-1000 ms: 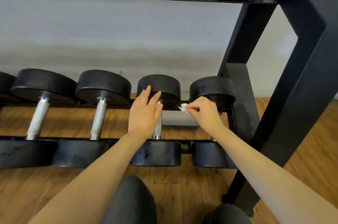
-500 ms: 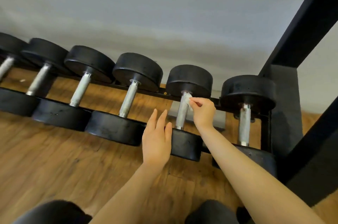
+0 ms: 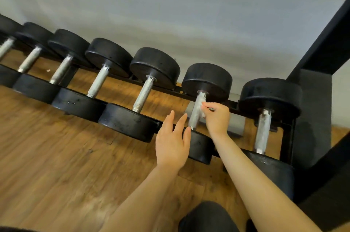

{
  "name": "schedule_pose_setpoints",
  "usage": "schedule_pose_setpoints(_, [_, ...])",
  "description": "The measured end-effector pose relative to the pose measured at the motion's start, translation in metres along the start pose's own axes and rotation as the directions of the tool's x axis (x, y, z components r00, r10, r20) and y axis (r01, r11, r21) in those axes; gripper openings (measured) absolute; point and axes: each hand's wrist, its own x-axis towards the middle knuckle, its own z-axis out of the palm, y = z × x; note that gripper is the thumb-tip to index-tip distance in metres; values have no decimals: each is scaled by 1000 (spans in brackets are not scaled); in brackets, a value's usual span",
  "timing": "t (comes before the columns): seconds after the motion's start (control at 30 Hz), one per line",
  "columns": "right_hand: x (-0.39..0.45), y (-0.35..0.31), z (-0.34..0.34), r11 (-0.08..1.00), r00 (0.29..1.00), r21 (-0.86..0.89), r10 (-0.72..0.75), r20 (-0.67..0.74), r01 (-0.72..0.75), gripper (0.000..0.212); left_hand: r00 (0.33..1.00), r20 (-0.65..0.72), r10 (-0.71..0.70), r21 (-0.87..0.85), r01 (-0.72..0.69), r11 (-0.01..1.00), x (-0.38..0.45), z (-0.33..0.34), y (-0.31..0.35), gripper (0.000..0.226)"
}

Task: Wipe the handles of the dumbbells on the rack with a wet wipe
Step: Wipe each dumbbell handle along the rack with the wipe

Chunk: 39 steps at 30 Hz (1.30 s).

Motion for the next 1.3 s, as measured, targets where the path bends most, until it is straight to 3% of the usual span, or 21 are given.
schedule_pose_setpoints(0.27, [13,-2,5,998,995,55,17,-97,-11,18,999,36,-24,-15,25,1000,-1,0,1,54])
schedule_pose_setpoints(0.63, [4,12,1,997,998,-40,-63,-27,62,18,1000,-11,10,-53,-11,999,0,1,-3,62])
schedule_pose_setpoints(0.8, [15,1,10,999,990,-3,-41,-136,41,21,997,61,39,-34,-37,999,1,-4,-4,63])
schedule_pose_setpoints(0.93, [6,8,2,998,997,-27,-60,-49,59,21,975,208,79,-32,-74,997,-1,-10,-12,59])
schedule_pose_setpoints(1.03, [8,10,-3,996,998,-58,-65,7,66,20,971,224,84,-56,-74,996,-8,-14,-13,63])
schedule_pose_setpoints(1.2, [21,-3,4,999,994,-33,-31,-103,28,20,961,256,100,-47,-91,995,-14,-20,-12,60])
schedule_pose_setpoints(1.3, [13,4,5,999,995,-22,-48,-87,47,21,959,259,113,-50,-103,993,-16,-21,-13,61])
